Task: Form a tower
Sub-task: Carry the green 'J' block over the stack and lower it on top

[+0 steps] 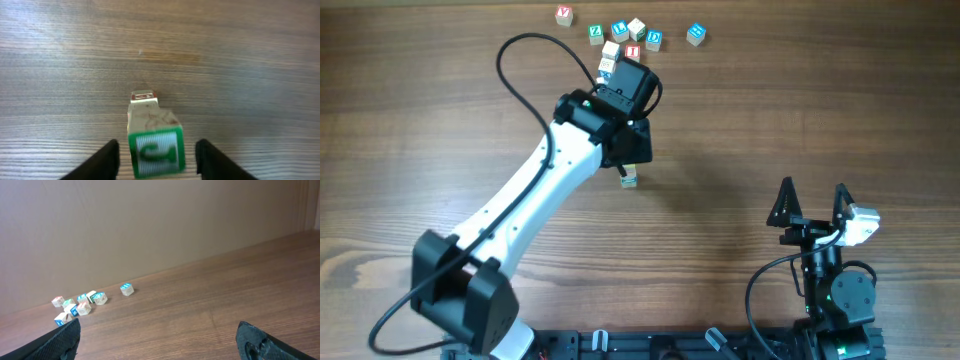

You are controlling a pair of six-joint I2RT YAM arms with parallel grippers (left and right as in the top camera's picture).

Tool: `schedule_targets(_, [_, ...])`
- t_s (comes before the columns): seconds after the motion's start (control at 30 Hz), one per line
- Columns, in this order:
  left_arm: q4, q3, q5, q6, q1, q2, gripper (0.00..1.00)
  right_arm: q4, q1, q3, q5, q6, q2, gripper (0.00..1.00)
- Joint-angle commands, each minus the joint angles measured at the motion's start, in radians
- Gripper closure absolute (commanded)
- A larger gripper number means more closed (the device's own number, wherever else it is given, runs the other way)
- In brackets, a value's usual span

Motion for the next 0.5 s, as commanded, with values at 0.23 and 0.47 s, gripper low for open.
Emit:
schedule_targets(0.23, [0.02,-0.002,-0.016,-0.01,-0.007,0.013,0.62,0.005,-0.004,-0.001,0.014,-0.017,-0.005,0.0])
schedule_targets(0.47, [0.013,-0.002,-0.017,-0.01,-0.007,-0.027,0.69,0.005,-0.004,-0.001,0.014,-0.017,-0.005,0.0])
